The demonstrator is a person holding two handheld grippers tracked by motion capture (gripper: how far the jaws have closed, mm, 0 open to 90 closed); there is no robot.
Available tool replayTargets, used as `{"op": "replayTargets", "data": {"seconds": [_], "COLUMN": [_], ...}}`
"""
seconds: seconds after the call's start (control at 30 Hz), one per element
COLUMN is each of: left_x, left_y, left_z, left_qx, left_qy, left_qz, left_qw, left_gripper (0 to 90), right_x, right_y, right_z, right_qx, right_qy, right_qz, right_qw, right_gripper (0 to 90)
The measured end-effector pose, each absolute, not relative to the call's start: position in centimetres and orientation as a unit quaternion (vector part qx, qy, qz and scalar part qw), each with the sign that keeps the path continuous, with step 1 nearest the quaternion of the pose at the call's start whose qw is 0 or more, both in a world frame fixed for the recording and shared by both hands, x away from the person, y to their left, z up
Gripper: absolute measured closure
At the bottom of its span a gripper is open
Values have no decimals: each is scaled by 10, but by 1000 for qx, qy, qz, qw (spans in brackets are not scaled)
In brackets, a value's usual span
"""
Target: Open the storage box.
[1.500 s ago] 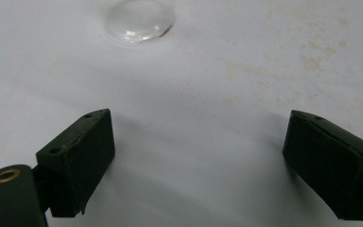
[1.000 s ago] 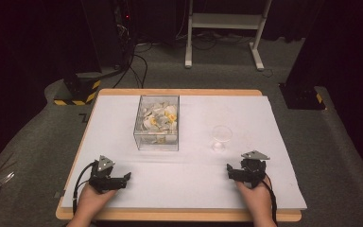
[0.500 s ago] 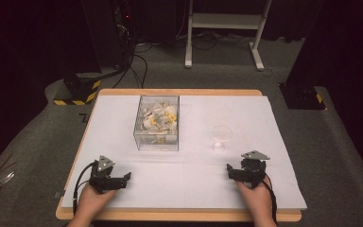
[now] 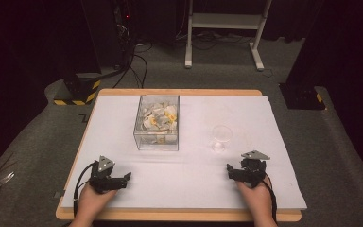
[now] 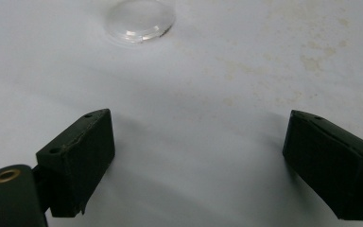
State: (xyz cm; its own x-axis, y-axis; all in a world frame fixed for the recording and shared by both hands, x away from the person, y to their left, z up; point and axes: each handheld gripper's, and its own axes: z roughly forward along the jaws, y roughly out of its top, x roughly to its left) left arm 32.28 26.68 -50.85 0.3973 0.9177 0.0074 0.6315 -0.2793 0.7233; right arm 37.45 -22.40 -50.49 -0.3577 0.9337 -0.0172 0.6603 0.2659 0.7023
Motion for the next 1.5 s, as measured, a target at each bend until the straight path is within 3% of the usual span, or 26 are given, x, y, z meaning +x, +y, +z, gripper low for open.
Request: {"op": "replayTargets", "data": {"seconds": [1.5], "left_x": [313], "left_y": [253], "left_z": [-486], "left_qx": [765], "left_qy": [453], "left_qz": [202], "left_qw": [411], "left_gripper": [122], "right_x": [375], "right_y": [-224], "right_z": [-505], "right_qx": [521], "right_qy": [764], "right_qz": [308], "right_qw": [223], "right_gripper": [96]}}
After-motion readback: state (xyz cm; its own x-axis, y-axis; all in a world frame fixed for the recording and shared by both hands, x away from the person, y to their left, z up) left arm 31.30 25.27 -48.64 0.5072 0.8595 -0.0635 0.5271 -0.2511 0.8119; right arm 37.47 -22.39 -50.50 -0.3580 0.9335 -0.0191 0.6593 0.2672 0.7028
